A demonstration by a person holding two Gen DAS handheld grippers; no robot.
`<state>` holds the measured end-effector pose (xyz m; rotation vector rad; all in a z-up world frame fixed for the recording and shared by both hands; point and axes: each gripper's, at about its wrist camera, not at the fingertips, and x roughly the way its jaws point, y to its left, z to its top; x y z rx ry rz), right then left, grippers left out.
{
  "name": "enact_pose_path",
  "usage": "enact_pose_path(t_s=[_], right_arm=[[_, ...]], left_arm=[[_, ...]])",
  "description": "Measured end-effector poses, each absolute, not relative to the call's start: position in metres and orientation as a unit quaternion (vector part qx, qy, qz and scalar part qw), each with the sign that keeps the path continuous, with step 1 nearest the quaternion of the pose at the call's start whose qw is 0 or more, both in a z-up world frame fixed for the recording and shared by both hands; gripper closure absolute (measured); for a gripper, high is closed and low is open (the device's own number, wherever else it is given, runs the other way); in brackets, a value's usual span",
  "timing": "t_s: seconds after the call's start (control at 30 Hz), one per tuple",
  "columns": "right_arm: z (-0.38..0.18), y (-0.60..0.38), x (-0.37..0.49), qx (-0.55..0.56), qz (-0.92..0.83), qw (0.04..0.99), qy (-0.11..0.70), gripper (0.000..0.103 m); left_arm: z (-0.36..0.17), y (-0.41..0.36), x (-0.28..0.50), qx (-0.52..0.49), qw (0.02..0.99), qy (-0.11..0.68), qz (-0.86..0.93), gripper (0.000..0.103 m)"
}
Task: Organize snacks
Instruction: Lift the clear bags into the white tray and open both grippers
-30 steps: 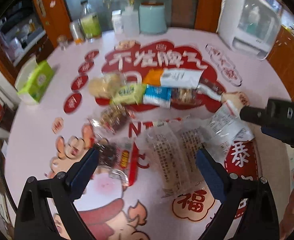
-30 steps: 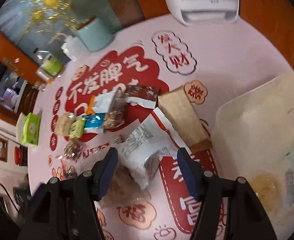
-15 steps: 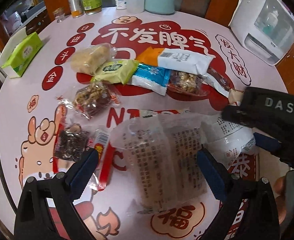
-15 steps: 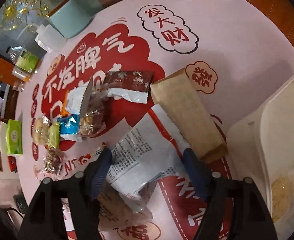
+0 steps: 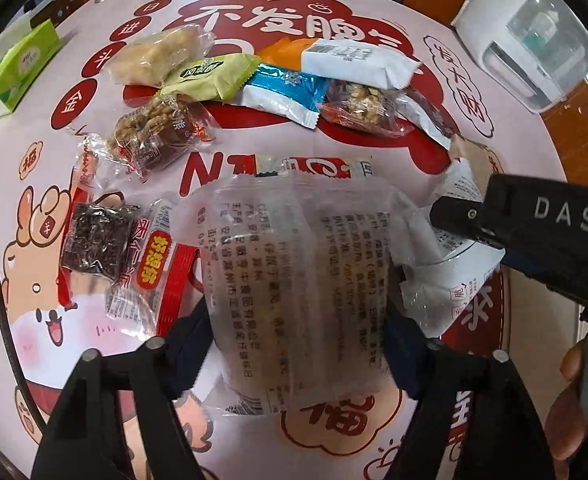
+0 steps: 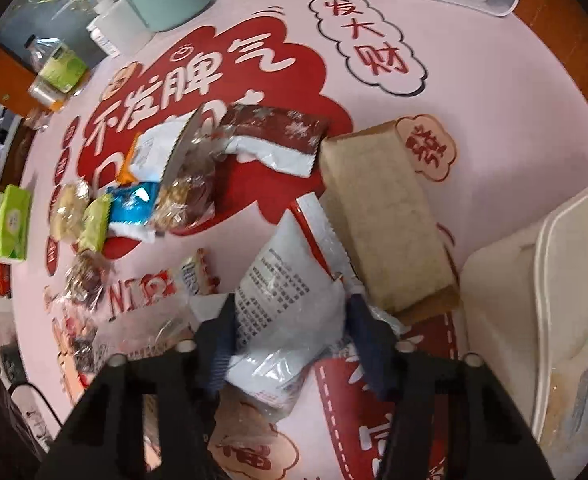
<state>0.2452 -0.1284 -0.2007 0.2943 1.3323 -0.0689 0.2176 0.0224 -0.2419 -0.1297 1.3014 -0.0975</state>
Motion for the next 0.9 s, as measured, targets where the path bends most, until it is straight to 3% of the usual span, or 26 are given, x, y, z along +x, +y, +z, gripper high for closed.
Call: enact_pose_path(t_s=[0.17, 0.67, 0.9], right_arm=[[-0.182, -0.131, 0.223, 0.138, -0.011, 0.793, 0.593, 0.060], [-0.061, -0.156, 0.100, 0.079, 0.061, 0.877, 0.470, 0.059], [-0.046, -0.194, 0.048, 0.080, 0.048, 0.885, 0.456, 0.059]], left_arm=[[-0.232, 0.029, 0.205, -0.037, 0.794, 0.606, -0.023, 0.045], [-0.120, 0.020, 0.122, 0.029, 0.838, 0.541, -0.062, 0.045], [-0.077, -0.028, 0.078, 0.064, 0.853, 0.507, -0.104, 0.045]])
